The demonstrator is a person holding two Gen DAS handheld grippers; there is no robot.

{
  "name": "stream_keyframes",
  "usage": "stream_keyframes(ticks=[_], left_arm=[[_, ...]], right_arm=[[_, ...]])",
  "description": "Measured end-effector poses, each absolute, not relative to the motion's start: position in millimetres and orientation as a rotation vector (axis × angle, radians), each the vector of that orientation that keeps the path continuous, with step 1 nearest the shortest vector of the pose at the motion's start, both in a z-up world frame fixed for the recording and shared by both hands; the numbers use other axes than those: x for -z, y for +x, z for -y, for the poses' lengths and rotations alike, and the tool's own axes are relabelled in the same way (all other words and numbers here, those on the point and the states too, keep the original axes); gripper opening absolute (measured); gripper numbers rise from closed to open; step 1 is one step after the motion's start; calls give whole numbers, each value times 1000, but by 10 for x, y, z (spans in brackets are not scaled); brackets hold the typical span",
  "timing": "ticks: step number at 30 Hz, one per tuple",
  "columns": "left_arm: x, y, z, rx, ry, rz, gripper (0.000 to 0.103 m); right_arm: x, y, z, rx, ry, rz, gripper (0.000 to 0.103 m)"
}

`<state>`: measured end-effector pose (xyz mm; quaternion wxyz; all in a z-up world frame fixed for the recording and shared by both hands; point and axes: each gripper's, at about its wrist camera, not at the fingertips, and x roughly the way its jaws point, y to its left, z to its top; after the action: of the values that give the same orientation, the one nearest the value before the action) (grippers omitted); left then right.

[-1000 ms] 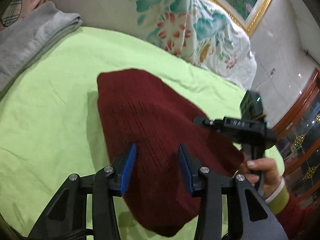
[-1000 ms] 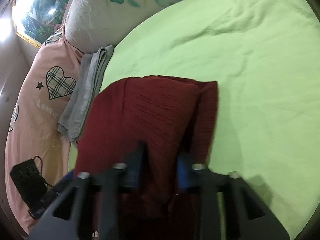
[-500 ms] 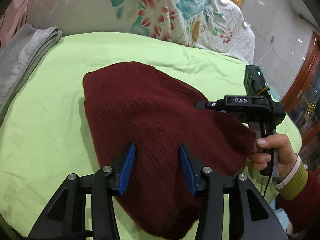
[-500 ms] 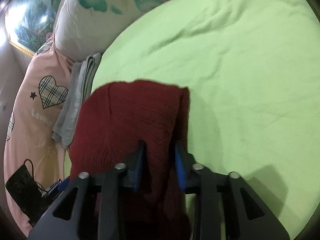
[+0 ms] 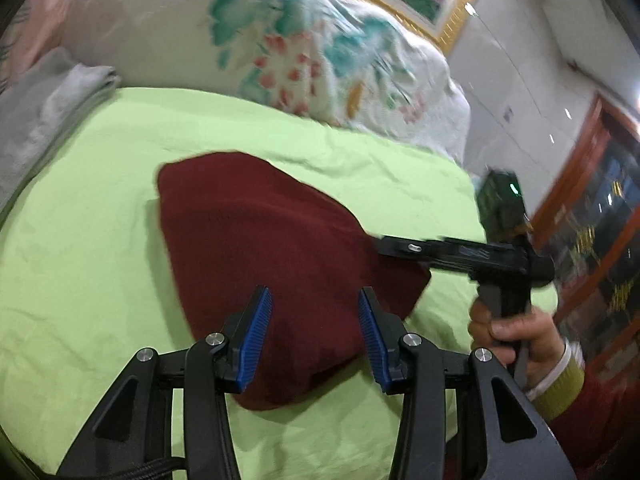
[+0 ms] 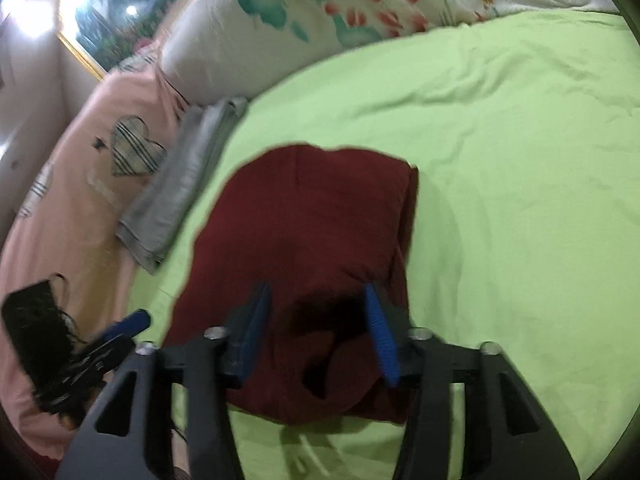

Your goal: Fold large clothes

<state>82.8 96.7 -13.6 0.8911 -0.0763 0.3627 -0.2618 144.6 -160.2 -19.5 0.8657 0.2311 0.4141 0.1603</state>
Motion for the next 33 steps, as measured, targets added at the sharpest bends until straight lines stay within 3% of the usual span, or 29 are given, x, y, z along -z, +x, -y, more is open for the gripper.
stream_keyframes(ticks=[1, 3, 9, 12, 14, 15, 20, 24, 31, 33], left_arm=[[191, 861, -913, 536, -134, -772, 44], [349, 919, -865, 538, -117, -826, 44], [517, 917, -779, 526, -86, -856, 46], [480, 926, -792, 526, -98, -862, 46], [397, 912, -861, 537, -121, -859, 46], [323, 907, -923, 542, -139, -852, 46], [71, 1124, -1208, 511, -234, -790, 46], [114, 1567, -1304, 415, -298, -805, 45], [392, 2162, -1294, 353, -349, -904, 44], [461, 2264, -1249, 340, -332, -924, 44]], right_arm=[[222, 1456, 1586, -314, 470, -874, 19], [271, 1447, 1622, -278, 460, -878, 13], [612, 1450, 1758, -243, 487, -953, 13], [627, 1435, 1824, -253, 547, -949, 22], [561, 1421, 1884, -237, 568, -949, 44], [483, 1402, 1919, -221, 567, -931, 47], [-65, 1431, 1926, -244, 550, -759, 47], [-171, 1832, 1566, -338, 508, -743, 47], [220, 2606, 1214, -354, 516, -887, 43], [470, 2730, 1345, -299, 541, -930, 24]])
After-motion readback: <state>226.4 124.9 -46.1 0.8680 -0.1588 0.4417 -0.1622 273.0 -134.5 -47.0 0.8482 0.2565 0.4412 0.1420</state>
